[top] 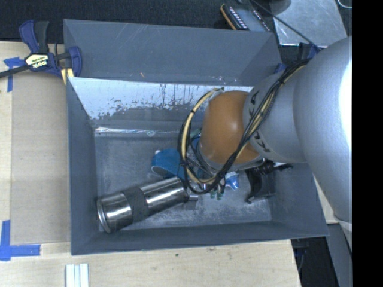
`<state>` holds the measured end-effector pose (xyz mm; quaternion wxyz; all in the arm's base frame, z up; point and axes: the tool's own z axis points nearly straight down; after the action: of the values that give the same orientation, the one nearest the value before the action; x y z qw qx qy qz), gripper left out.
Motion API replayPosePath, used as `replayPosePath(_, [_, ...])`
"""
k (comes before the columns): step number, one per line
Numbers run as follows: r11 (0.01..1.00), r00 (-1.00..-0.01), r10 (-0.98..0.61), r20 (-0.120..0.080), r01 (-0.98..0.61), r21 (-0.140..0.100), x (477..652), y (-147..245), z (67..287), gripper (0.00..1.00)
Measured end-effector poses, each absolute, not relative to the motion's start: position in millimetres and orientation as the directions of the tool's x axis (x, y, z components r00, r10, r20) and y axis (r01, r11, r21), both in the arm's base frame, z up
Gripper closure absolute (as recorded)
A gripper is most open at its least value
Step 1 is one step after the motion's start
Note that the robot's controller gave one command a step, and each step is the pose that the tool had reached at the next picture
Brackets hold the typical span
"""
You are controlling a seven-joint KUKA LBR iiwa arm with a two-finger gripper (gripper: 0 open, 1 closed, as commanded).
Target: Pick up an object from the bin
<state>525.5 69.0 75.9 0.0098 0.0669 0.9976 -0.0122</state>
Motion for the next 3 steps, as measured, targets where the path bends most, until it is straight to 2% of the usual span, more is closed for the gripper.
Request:
replayPosePath(1, [0.991,-0.991,0.132,-0.021,0.132,-0.009,531.0,64.1,77.6,1.00])
replayPosePath(3, [0.993,-0.993,0.119,-0.028,0.119,-0.010,531.5,62.7,77.8,1.00])
